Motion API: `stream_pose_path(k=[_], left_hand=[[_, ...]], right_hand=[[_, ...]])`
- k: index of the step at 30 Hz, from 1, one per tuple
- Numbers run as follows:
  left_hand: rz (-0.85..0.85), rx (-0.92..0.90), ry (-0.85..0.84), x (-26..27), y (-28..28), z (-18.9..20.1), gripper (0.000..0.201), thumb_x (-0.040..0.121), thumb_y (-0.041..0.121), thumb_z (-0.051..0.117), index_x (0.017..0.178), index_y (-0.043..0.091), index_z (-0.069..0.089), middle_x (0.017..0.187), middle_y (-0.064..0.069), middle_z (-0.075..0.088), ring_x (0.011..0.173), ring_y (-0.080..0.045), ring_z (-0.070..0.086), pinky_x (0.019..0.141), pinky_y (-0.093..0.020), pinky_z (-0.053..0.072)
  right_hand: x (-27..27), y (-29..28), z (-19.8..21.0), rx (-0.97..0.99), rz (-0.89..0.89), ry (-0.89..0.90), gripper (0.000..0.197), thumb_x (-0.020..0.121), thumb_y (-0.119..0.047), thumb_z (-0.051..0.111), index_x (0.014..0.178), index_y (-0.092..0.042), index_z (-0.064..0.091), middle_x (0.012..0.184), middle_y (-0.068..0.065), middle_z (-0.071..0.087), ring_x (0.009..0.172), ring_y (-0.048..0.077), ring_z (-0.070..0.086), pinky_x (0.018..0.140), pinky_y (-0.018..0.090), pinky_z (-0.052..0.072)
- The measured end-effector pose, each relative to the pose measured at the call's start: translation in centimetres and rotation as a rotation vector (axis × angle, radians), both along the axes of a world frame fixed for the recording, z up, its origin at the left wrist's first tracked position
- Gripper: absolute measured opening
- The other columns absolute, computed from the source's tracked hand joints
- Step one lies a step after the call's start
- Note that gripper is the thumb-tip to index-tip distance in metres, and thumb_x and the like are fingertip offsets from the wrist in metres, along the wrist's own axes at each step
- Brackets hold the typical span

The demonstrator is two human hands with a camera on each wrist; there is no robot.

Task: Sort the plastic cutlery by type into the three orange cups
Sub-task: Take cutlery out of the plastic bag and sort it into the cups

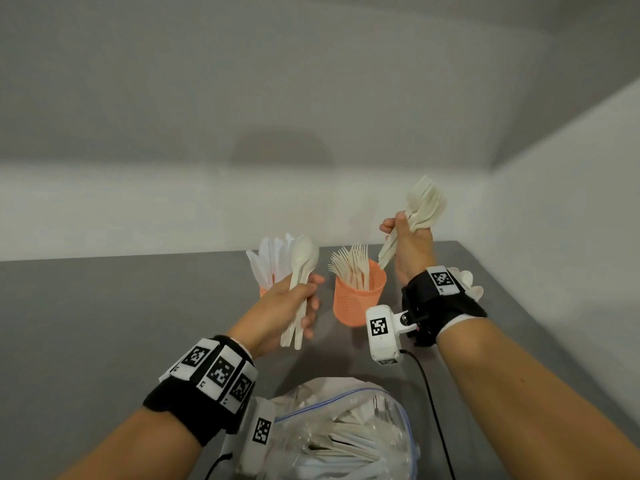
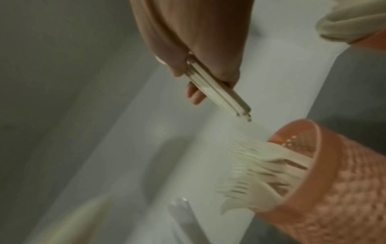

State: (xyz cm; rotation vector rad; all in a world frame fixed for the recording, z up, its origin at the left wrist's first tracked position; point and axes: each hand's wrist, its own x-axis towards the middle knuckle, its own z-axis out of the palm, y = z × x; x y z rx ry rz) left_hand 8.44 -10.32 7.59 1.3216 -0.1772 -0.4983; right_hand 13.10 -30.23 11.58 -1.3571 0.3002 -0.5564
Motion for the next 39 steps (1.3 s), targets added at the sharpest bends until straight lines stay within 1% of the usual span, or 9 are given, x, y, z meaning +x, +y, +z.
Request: stream_pose_path(k=[4,7,12,15,20,26,33,36,39], left_hand=[[-0.11,-0.075,0.079,0.1,0.2,0.3,0.027,0.098,0.016,0.038,0.12,0.02,0.054,0.073,-0.008,0.065,0.044,-0.016,0.055,0.051,-0.034,0.056],[-0.174,-0.147,0.122,0.3,1.0,0.4,0.031,0.099,0.019,0.033,0.123,0.024,0.052,0.082,-0.007,0.071,0.048,-0.016,0.06,0.05,-0.031,0.056],[-0.234,-0.315,0.154,0.7,1.7,0.0,0.041,0.084,0.027,0.051,0.124,0.017,0.052,0.084,-0.01,0.072,0.04,-0.015,0.053,0.044,-0.027,0.05],[-0.327,-0.45,0.192,1.1,1.9,-0.6,0.061,0.069,0.028,0.068,0.126,0.012,0.052,0.085,-0.013,0.07,0.038,-0.013,0.046,0.039,-0.021,0.043],[-0.401,-0.533,0.223,1.0,1.8,-0.4,0.062,0.071,0.021,0.063,0.129,0.004,0.047,0.079,-0.014,0.066,0.036,-0.01,0.043,0.035,-0.016,0.041],[-0.358,-0.396,0.159,0.2,0.7,0.4,0.039,0.079,0.022,0.046,0.112,0.001,0.052,0.071,-0.01,0.067,0.039,-0.01,0.044,0.038,-0.019,0.041],[-0.125,-0.305,0.174,0.2,0.1,0.8,0.033,0.095,0.013,0.032,0.097,0.004,0.064,0.079,-0.011,0.069,0.063,-0.02,0.068,0.06,-0.035,0.06],[-0.012,-0.21,0.147,0.5,0.0,0.5,0.028,0.097,0.01,0.034,0.088,0.008,0.06,0.076,-0.006,0.064,0.066,-0.017,0.067,0.065,-0.037,0.058],[-0.005,-0.116,0.096,0.3,-0.3,0.6,0.023,0.097,0.01,0.036,0.091,0.011,0.058,0.069,-0.003,0.061,0.055,-0.014,0.061,0.061,-0.034,0.055]], right_hand=[[1.0,0.8,-3.1,-0.154,0.06,0.087,0.009,0.092,-0.018,0.054,0.097,-0.012,0.059,0.094,0.003,0.064,0.087,0.014,0.061,0.088,0.034,0.048],[1.3,1.1,-4.9,-0.167,0.118,0.083,0.043,0.087,-0.012,0.061,0.125,-0.018,0.04,0.106,0.002,0.059,0.095,0.016,0.06,0.082,0.026,0.05],[1.6,1.2,-6.1,-0.702,0.155,0.274,0.019,0.097,-0.018,0.042,0.1,-0.006,0.057,0.097,0.018,0.063,0.094,0.03,0.06,0.085,0.037,0.046],[1.6,1.0,-6.3,-0.913,0.172,0.289,0.023,0.09,-0.017,0.055,0.107,-0.002,0.059,0.111,0.017,0.058,0.107,0.029,0.052,0.093,0.036,0.038],[-0.2,2.1,-2.6,-0.869,0.064,-0.134,0.03,0.081,-0.015,0.068,0.109,-0.008,0.06,0.103,0.005,0.053,0.097,0.012,0.047,0.086,0.018,0.039],[-3.2,5.2,0.8,-0.387,0.747,0.145,0.016,0.088,-0.014,0.06,0.1,-0.004,0.063,0.081,0.002,0.064,0.065,0.003,0.063,0.064,0.015,0.052],[-2.9,3.1,2.2,-0.325,0.444,0.132,0.011,0.087,0.003,0.056,0.095,-0.002,0.063,0.07,0.004,0.059,0.044,0.002,0.053,0.04,0.014,0.041],[-1.8,0.8,3.1,-0.404,0.049,-0.034,0.013,0.091,0.0,0.048,0.095,-0.006,0.059,0.072,0.002,0.056,0.045,0.002,0.055,0.045,0.017,0.046],[-0.8,-0.8,1.7,-0.633,-0.172,-0.094,0.018,0.091,-0.002,0.045,0.099,-0.001,0.061,0.083,0.009,0.062,0.065,0.02,0.062,0.062,0.028,0.051]])
